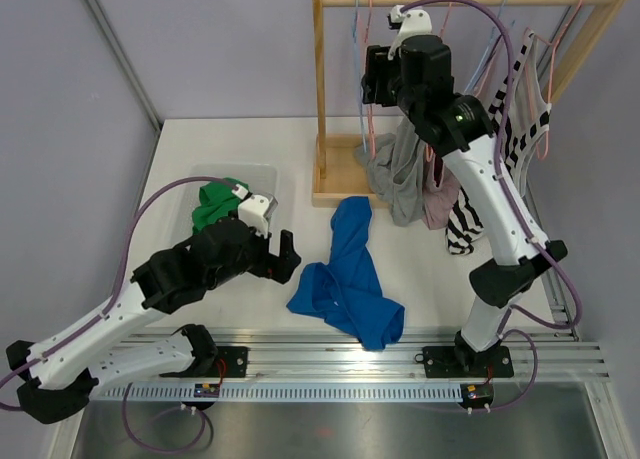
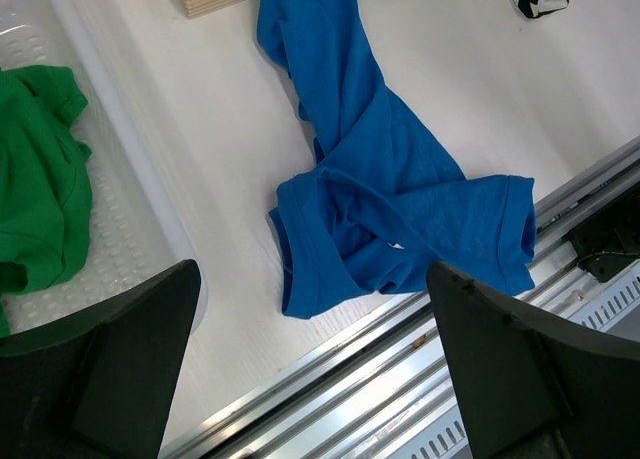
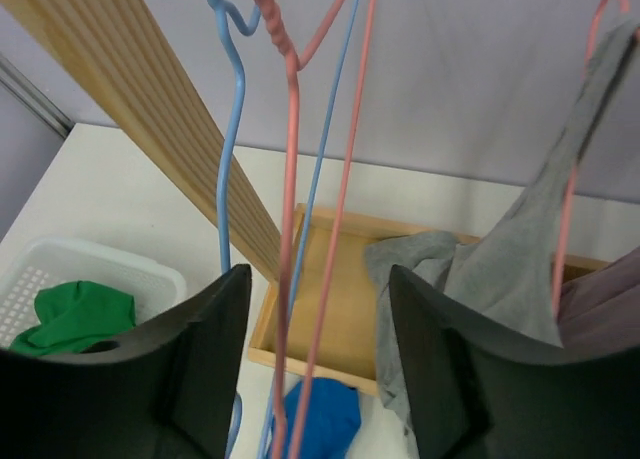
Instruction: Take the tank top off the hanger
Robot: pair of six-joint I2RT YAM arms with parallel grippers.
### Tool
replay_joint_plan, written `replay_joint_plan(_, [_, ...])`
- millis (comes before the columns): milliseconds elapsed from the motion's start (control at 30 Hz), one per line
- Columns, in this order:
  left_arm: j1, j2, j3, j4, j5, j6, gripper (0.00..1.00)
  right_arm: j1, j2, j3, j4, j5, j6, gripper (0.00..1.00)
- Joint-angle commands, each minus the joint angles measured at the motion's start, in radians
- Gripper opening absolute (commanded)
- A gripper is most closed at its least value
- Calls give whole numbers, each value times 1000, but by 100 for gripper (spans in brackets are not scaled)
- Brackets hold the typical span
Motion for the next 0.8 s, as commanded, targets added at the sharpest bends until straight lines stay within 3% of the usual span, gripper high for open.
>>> replay_joint_plan(0, [-1, 37, 6, 84, 1, -17, 99, 12, -154, -11, 48, 11, -17, 67])
replay_joint_plan(133, [-9, 92, 6, 130, -7, -42, 99, 12, -246, -52, 30, 1, -14, 81])
replay_joint_plan(200, [-20, 119, 2, 148, -22, -60, 99, 12, -324, -126, 34, -26, -16, 99])
replay_joint_plan(467, [-77, 334, -4, 259, -43, -85, 99, 12, -767, -674, 234, -275, 67, 99])
replay_joint_plan(767, [-101, 603, 4, 397, 17, -86, 99, 12, -1112, -948, 160, -416, 145, 100])
